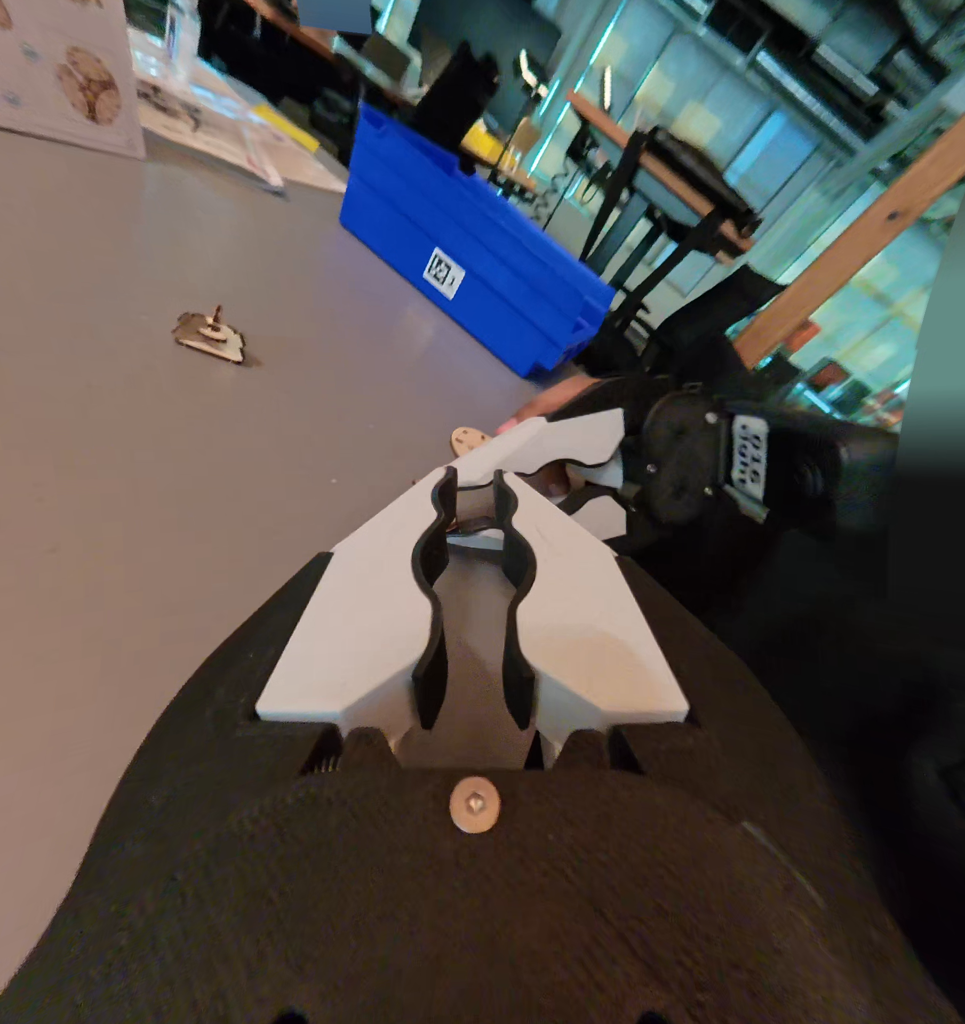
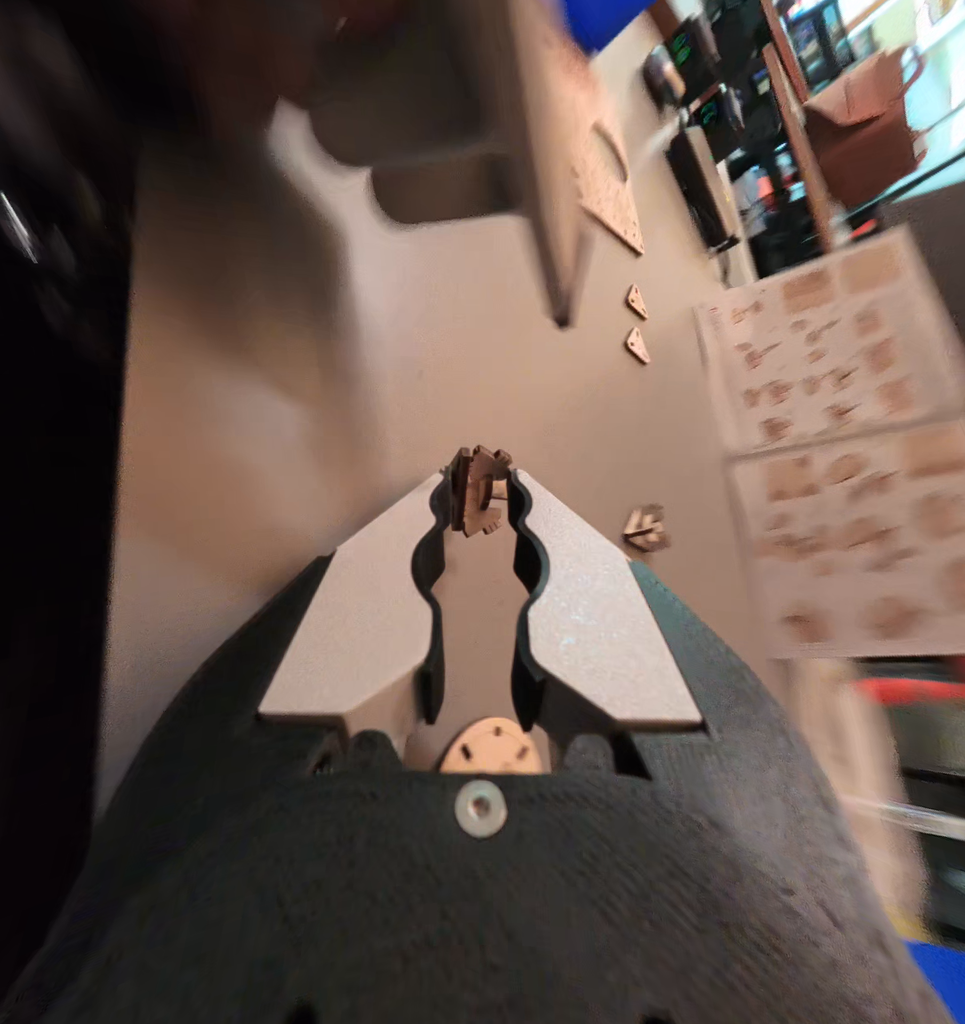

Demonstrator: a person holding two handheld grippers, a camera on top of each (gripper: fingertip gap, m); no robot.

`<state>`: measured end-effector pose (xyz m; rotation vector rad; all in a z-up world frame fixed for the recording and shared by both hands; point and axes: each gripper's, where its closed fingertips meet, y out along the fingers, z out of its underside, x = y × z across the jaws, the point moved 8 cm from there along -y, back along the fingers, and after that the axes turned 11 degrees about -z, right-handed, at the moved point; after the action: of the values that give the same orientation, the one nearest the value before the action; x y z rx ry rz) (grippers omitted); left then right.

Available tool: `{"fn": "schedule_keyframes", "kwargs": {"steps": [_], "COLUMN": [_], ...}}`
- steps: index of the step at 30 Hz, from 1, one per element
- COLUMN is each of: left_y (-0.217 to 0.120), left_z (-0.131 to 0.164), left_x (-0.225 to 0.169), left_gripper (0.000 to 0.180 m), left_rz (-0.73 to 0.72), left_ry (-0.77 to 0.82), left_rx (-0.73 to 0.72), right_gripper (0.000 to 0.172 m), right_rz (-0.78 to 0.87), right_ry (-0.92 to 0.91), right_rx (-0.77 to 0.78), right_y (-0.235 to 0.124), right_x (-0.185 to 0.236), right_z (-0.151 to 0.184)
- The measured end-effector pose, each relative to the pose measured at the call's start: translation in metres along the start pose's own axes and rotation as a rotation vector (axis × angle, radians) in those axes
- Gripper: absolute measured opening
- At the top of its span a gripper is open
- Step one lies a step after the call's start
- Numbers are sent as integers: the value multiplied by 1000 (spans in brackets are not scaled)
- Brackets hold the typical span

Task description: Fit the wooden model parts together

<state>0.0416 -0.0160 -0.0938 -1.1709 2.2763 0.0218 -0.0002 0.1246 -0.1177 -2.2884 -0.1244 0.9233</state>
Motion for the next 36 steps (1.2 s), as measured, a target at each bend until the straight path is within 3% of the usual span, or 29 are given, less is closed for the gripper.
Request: {"fn": "schedule_keyframes", "kwargs": {"steps": [6, 12, 17, 23, 27, 31, 36], "left_y": [13, 21, 24, 23, 24, 25, 31], "left_z": [14, 24, 31, 33, 35, 36, 39], "left_x": [1, 1, -1, -5, -9, -14, -17], "left_gripper": [12, 10, 7, 7, 11, 17, 14], "left_rz": [-105, -175, -189, -168, -151, -136, -195], "left_ry": [40, 64, 93, 115, 129, 146, 198], "left_rx": [187, 284, 342, 340, 346, 331, 337], "right_gripper": [18, 28, 39, 40, 31, 0, 0], "right_rz": [119, 25, -31, -69, -94, -166, -166], "right_ry": [-321, -315, -170, 94, 325, 577, 674], "right_rx": [129, 133, 68, -21, -44, -87, -112], "right_y": [6, 4, -9, -29, -38, -37, -23], "right_x": [11, 18, 16, 8, -1, -5, 1], "right_z": [-10, -12, -12, -5, 5, 12, 12]}}
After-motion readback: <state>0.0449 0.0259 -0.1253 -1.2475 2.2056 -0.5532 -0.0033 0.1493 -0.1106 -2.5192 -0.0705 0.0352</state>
